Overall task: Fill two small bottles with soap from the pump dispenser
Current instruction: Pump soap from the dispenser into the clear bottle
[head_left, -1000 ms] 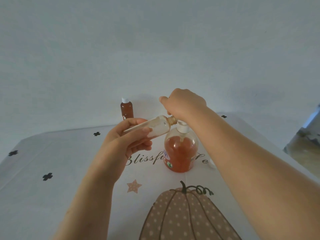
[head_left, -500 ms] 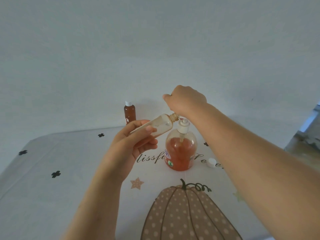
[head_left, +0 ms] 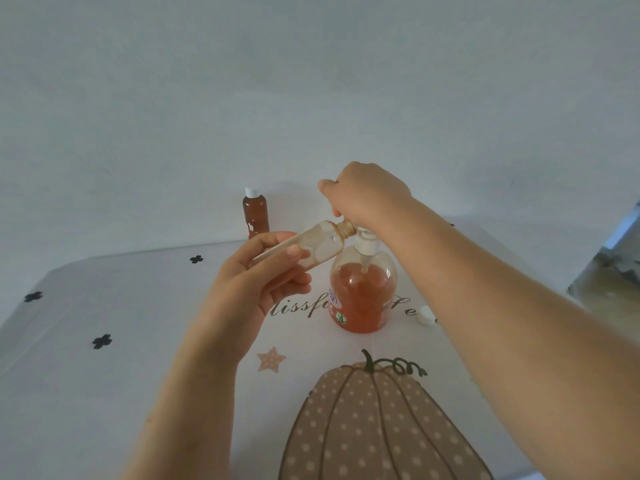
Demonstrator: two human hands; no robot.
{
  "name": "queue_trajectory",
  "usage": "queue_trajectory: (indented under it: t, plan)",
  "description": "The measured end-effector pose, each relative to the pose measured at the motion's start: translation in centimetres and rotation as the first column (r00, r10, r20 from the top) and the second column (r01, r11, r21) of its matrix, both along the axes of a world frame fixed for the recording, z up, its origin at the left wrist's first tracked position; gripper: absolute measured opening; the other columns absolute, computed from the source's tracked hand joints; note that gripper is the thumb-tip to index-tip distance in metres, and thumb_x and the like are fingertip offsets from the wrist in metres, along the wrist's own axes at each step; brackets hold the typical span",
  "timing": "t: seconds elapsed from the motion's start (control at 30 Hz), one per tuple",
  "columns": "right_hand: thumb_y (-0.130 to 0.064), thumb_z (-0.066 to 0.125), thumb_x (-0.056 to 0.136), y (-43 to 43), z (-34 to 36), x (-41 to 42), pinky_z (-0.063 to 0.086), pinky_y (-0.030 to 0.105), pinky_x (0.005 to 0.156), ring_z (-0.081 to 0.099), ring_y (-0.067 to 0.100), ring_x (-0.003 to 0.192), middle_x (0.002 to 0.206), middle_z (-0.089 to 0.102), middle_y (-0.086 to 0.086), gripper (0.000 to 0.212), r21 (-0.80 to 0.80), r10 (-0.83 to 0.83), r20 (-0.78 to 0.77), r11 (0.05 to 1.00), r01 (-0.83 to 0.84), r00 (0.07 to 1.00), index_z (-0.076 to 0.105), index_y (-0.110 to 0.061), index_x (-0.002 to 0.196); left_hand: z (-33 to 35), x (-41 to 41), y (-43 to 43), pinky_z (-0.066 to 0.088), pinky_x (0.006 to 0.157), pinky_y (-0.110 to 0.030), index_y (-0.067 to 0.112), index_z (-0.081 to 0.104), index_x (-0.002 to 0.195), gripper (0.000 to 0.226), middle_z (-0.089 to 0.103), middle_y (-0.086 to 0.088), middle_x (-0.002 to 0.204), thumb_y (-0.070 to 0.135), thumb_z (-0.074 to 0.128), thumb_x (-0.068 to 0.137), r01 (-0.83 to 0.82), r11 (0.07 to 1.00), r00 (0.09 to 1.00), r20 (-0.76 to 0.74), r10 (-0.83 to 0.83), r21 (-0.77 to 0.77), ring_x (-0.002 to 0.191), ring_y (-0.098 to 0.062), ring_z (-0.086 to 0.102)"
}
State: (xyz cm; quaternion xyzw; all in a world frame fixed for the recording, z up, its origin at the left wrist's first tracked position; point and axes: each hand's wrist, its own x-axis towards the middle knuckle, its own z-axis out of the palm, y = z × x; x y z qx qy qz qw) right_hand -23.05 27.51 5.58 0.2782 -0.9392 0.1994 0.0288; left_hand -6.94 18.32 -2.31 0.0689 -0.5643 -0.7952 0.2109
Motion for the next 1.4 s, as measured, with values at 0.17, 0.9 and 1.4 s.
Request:
queue_trajectory:
  t: [0.17, 0.9, 1.4]
  plan:
    - [-0.038, 0.040, 0.102, 0.0, -0.4, -0.1, 0.035, 0.028, 0.056, 0.059, 0.021, 0.071, 0.088, 0.070, 0.002, 0.040, 0.006, -0.001, 0.023, 1.000, 0.001, 1.000, 0.070, -0.013, 0.094, -0.3, 0.0, -0.2, 0.057, 0.067, -0.030, 0.008, 0.069, 0.099, 0.024, 0.072, -0.011, 0.092, 0.018, 0.068, 0.078, 0.005, 1.000, 1.000, 0.013, -0.005, -0.015, 0.071, -0.021, 0.065]
    - [-0.033, 0.042, 0.101, 0.5, 1.3, 0.8, 0.044, 0.030, 0.064, 0.065, 0.024, 0.077, 0.090, 0.074, 0.005, 0.037, -0.014, 0.007, 0.001, 1.000, -0.007, 1.000, 0.071, -0.010, 0.097, 0.4, 0.2, 0.4, 0.057, 0.069, -0.030, 0.008, 0.065, 0.103, 0.027, 0.072, -0.011, 0.092, 0.019, 0.068, 0.078, -0.005, 1.000, 0.999, -0.045, 0.004, -0.017, 0.071, -0.020, 0.067]
    - [-0.037, 0.043, 0.102, -0.1, -0.5, -0.4, 0.036, 0.028, 0.056, 0.060, 0.020, 0.071, 0.083, 0.070, 0.001, 0.038, -0.007, -0.003, 0.031, 1.000, 0.004, 1.000, 0.071, -0.013, 0.094, 0.2, 0.2, 0.1, 0.057, 0.068, -0.030, 0.016, 0.073, 0.087, 0.014, 0.070, -0.015, 0.089, 0.018, 0.074, 0.074, -0.008, 0.999, 1.000, 0.007, 0.009, -0.044, 0.070, -0.022, 0.066]
